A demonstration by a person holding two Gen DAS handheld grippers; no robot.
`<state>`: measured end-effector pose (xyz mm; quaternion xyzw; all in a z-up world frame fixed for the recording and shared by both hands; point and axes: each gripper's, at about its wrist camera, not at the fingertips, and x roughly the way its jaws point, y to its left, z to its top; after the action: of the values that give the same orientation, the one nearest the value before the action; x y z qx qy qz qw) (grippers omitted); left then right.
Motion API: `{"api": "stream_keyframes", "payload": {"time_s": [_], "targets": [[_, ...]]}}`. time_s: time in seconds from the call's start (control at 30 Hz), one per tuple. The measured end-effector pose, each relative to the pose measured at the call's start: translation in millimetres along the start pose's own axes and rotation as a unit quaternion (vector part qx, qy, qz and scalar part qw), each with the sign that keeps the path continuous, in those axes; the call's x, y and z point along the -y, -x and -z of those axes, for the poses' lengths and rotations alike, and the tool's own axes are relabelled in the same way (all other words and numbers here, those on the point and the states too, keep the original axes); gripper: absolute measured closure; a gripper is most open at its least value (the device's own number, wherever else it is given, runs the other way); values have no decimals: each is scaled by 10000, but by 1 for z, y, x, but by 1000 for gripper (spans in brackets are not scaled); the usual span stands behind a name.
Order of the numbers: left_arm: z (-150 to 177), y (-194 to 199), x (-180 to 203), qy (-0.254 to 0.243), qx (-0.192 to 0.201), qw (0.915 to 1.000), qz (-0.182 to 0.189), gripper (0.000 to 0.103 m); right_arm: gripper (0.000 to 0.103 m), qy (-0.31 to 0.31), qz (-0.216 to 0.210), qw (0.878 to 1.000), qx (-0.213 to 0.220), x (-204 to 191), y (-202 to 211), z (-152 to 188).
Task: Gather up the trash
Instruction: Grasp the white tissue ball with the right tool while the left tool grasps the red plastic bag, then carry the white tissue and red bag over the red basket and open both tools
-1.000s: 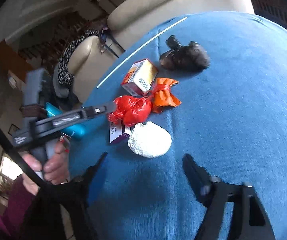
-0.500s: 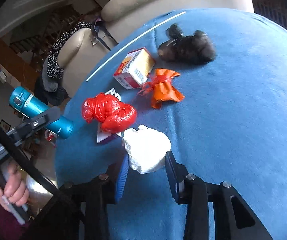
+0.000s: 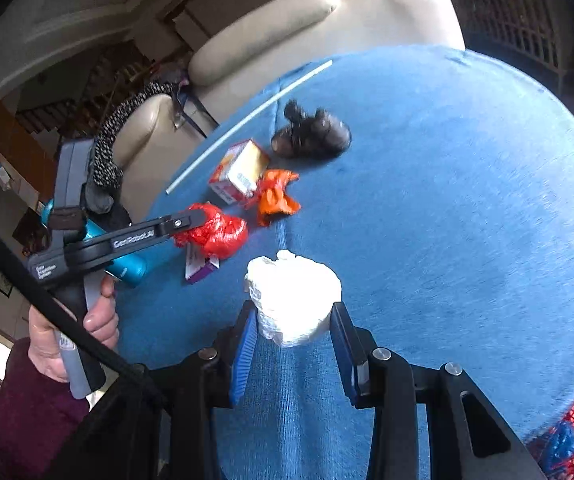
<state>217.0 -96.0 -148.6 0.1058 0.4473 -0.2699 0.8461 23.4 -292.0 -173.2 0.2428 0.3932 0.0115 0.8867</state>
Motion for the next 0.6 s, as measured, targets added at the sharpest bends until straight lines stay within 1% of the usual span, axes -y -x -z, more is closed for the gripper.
{"api": "stream_keyframes", "payload": {"time_s": [0.13, 0.2, 0.3, 0.4, 0.6], "targets": [[7, 37, 16, -176, 357, 9992, 3, 75, 64, 102, 49, 9996, 271, 4, 25, 4], [10, 46, 23, -216, 447, 9988, -15, 75, 64, 123, 89, 9993, 335, 8, 33, 8], [17, 61, 37, -187, 577, 9981, 110, 75, 64, 84, 151, 9993, 338, 16, 46, 16], [27, 75, 58, -311, 714, 9968, 155, 75, 64, 56, 250, 9987, 432, 25, 61, 24], [42, 99, 106, -684, 976, 9926, 230, 75, 64, -158, 277, 9969, 717, 47, 95, 40]]}}
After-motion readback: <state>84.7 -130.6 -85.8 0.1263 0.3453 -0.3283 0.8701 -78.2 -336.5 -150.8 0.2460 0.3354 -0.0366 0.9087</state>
